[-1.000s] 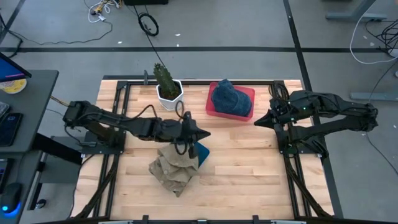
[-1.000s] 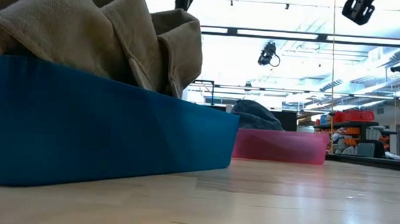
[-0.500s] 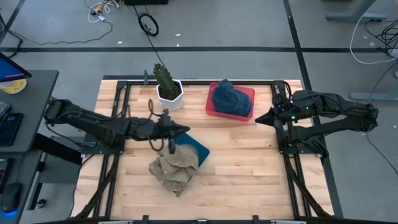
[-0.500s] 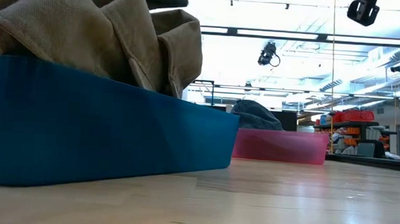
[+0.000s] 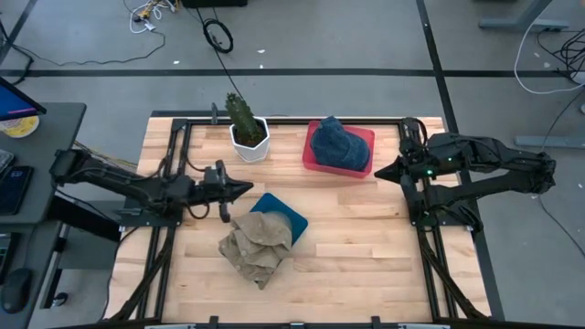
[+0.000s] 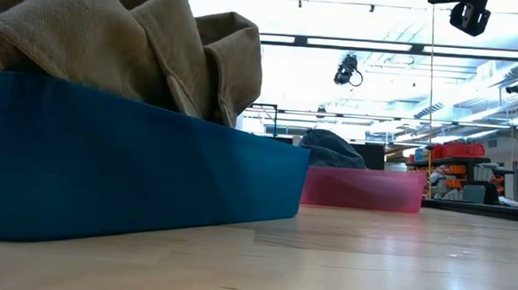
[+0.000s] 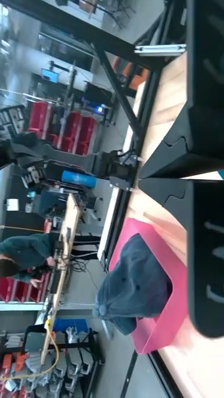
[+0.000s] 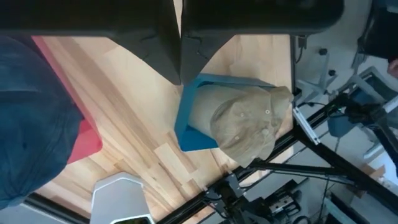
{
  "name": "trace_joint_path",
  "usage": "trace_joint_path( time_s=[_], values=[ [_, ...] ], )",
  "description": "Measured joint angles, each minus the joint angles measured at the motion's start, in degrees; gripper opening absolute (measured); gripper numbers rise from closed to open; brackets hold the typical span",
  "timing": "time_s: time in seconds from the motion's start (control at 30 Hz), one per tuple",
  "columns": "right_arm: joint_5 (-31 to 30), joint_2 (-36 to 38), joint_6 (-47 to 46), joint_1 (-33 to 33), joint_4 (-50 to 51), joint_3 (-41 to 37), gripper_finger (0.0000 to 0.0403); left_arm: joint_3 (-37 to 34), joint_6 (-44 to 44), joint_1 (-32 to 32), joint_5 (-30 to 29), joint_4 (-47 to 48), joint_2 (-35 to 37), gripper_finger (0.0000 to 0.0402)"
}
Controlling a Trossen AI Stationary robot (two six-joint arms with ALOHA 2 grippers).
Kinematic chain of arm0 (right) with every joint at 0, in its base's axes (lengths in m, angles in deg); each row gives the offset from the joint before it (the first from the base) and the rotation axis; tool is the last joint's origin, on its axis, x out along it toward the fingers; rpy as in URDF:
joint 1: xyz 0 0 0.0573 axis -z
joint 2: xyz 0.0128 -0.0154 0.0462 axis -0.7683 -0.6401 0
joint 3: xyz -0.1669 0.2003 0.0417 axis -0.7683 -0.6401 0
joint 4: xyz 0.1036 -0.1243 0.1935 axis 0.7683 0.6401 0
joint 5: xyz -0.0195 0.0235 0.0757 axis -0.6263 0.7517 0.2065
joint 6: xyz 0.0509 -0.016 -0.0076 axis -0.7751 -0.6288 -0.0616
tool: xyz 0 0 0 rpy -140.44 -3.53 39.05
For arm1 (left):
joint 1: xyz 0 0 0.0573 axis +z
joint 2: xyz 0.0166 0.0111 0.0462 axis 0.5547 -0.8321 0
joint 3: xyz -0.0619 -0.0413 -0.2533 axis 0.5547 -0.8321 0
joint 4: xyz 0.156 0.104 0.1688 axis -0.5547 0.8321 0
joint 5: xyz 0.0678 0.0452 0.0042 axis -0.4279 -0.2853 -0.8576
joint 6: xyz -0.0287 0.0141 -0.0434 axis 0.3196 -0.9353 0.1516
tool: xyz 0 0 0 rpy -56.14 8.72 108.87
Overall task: Pick & Place hat
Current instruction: Return to Home Position
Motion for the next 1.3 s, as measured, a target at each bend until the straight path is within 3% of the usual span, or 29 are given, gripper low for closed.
trace_joint_path(
  time_s=[0.33,0.7,1.3],
  values=[
    [-2.4,-0.8,-0.2,0.0,0.1,0.0,0.0008,-11.3,0.1,0.0,-0.1,-4.2,12.8,0.0002],
    [-2.4,-2.8,-1.0,0.0,0.1,0.0,0.0008,-17.5,-5.7,0.0,-0.2,-4.7,27.1,0.0002],
    [-2.4,-3.3,-1.5,0.0,0.1,0.0,0.0009,-18.0,-5.1,0.0,-1.6,19.1,46.6,0.0002]
  ],
)
